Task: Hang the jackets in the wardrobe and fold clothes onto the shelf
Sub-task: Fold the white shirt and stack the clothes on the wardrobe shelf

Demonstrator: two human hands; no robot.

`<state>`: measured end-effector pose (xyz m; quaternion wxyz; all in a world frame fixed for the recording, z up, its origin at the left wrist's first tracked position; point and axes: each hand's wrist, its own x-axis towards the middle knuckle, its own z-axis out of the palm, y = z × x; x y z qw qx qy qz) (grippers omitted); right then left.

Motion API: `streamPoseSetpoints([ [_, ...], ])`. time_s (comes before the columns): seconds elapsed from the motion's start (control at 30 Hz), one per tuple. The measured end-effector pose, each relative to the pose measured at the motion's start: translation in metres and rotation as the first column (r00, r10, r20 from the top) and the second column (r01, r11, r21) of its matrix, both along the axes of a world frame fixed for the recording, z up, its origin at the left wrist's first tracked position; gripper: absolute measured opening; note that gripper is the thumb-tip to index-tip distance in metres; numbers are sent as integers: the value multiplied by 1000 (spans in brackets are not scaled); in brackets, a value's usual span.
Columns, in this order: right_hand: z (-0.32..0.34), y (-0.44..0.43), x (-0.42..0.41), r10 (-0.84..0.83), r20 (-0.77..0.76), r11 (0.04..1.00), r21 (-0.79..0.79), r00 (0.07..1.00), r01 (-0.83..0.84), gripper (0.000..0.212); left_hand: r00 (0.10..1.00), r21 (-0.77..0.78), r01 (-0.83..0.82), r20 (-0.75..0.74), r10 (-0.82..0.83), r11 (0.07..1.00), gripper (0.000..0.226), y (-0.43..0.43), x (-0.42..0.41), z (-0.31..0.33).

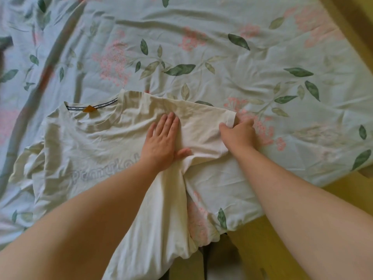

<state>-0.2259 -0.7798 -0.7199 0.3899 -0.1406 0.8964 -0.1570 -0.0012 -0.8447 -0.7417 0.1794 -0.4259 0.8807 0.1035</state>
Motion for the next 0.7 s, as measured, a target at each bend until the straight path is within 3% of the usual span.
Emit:
streamPoseSetpoints([
  [0.07,0,-5,8,-7,11,993,121,1000,5,82,1000,-31,0,-12,0,1000,114,-10,-4,1],
  [0.17,-2,-11,21,51,32,981,184,998,-56,75,999,-23,-44,-2,44,999,119,-22,-11,0],
  [0.33,-2,-13,39,0,-14,991,-137,1000,-2,59,990,71,-131,60,127,989,148,-37,-27,-5],
  [0.43,-3,-7,43,-29,-100,978,-210,995,8,54,989,114,-135,70,128,984,157,-46,-33,-8],
  [0.53,-5,-3,40,-164,-93,977,-155,982,148,53,992,102,-127,30,125,987,154,-43,-29,-5],
  [0.6,-6,-4,38,-258,-48,965,-55,965,255,61,996,19,-85,-36,86,996,140,-30,-21,-1],
  [0.7,-10,-7,35,-246,-17,969,-23,969,246,77,994,-44,-8,-112,3,999,124,1,-3,0],
])
